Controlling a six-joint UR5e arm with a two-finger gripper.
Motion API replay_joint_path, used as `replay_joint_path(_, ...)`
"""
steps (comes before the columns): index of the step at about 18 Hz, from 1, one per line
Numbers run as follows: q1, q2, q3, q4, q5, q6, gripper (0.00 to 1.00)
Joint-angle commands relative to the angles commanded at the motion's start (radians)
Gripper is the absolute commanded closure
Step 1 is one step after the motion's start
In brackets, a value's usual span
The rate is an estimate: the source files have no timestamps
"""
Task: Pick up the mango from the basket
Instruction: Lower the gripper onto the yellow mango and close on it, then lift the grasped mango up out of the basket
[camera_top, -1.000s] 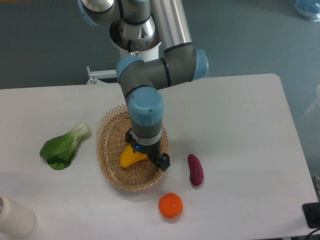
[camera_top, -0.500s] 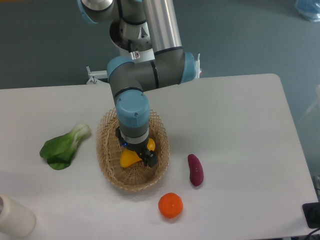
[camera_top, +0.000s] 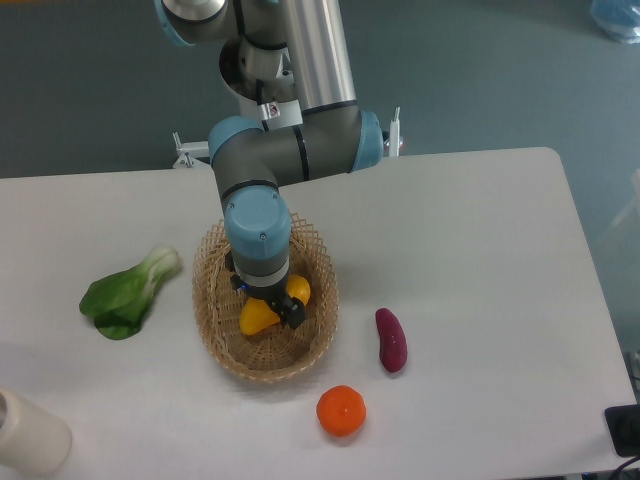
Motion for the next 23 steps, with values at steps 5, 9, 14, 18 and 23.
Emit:
replay_joint_path(5,-0.008,-0.015,0.005,0.039,0.009,-0.081,0.68)
replay_joint_path(9,-0.005,-0.005,0.041,0.017,0.002,-0.086,0.79)
replay_joint_path(14,0.012,0.024,0.051,0.014,-0.02,-0.094,0.79)
replay_joint_path(18,0.041,0.034,0.081,0.014,-0.029,-0.092,0.78)
replay_joint_path(23,0.123,0.041,0.11,0.015,-0.028,-0.075,0.77)
